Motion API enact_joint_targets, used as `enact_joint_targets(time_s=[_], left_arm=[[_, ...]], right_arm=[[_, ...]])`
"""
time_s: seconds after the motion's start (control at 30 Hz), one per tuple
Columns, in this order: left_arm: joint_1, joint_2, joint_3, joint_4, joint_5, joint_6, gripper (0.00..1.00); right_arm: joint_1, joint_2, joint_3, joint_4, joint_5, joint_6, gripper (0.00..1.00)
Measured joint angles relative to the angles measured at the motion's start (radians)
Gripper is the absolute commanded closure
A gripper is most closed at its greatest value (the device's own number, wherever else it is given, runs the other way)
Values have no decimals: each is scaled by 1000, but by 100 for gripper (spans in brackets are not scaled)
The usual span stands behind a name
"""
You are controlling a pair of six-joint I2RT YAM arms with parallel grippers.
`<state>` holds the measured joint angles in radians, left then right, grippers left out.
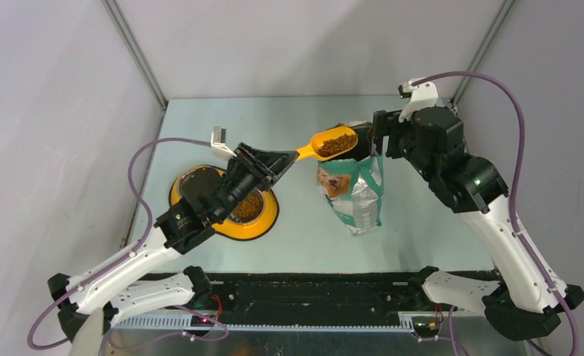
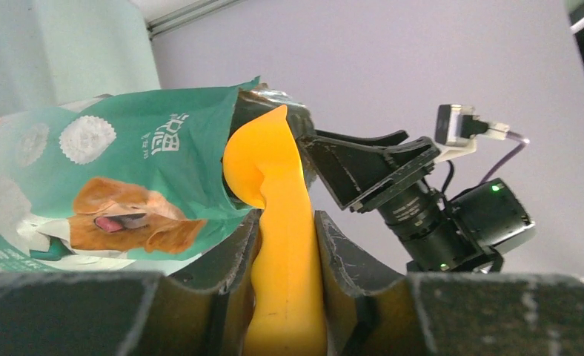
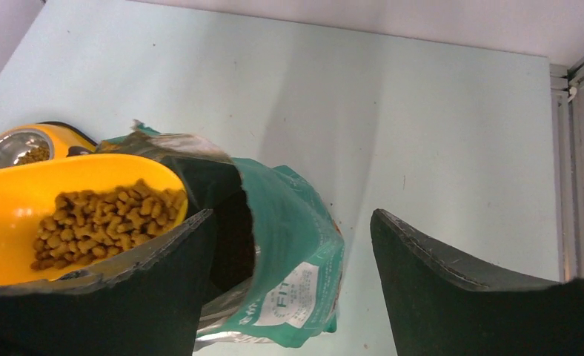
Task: Serve the pet food
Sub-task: Collect the pet food from the pet food bag, then pour the pet food into the pet food bowl.
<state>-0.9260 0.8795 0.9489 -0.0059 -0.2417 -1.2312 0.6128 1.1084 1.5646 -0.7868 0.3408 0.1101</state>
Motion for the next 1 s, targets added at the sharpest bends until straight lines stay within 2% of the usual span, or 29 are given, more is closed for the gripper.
enact_joint_targets(time_s=[0.13, 0.2, 0.33, 0.47, 0.7, 1.0], left_arm=[[2, -21, 0, 17, -2, 0, 100], [2, -22, 0, 20, -2, 0, 100], [3, -22, -1, 19, 0, 0, 100], [3, -43, -36, 36, -5, -2, 100], [4, -130, -148, 111, -20, -44, 100], [23, -192, -331, 335, -23, -130, 100]], right_arm=[[0, -12, -2, 7, -6, 12, 34], [-2, -6, -2, 6, -10, 21, 46], [-6, 28, -1, 0, -10, 36, 63], [-11, 59, -1, -9, -13, 53, 76], [-17, 58, -1, -9, -17, 56, 79], [-19, 58, -1, -10, -22, 60, 81]])
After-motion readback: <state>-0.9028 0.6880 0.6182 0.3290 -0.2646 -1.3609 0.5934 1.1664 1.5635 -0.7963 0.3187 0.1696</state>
